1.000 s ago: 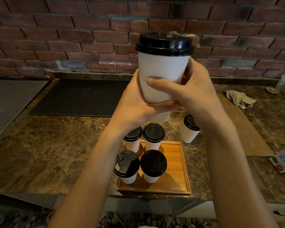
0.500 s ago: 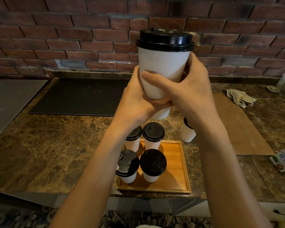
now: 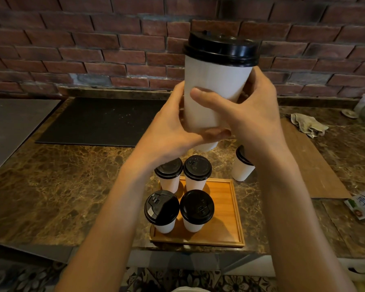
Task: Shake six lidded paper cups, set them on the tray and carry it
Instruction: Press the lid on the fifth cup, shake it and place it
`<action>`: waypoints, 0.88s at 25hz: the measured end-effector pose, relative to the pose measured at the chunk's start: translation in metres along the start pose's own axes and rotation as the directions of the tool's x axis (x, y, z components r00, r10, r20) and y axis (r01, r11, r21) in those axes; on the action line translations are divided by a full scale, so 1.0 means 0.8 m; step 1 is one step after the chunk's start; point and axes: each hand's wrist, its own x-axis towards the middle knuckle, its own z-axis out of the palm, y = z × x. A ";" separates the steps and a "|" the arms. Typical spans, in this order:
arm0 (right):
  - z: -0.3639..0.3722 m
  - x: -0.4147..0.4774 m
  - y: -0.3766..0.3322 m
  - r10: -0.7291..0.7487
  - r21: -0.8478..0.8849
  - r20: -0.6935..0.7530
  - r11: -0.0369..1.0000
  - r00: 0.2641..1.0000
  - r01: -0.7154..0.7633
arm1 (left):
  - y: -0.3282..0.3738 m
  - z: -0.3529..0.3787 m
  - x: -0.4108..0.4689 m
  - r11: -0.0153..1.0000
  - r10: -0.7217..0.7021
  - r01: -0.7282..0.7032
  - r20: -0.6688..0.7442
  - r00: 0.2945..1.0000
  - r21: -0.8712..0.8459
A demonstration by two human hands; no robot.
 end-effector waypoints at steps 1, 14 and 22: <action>-0.002 0.000 0.001 -0.013 0.008 -0.004 1.000 1.000 0.013 | -0.003 -0.006 -0.003 1.000 -0.009 0.009 0.005 1.000 0.007; -0.051 -0.018 0.061 -0.057 -0.117 -0.059 0.992 0.997 0.049 | -0.167 -0.056 -0.070 0.866 -0.197 0.358 -0.419 0.886 0.350; -0.065 -0.049 0.130 0.008 -0.122 -0.192 0.992 0.981 -0.032 | -0.285 -0.022 -0.169 0.749 -0.303 0.494 -0.435 0.848 0.442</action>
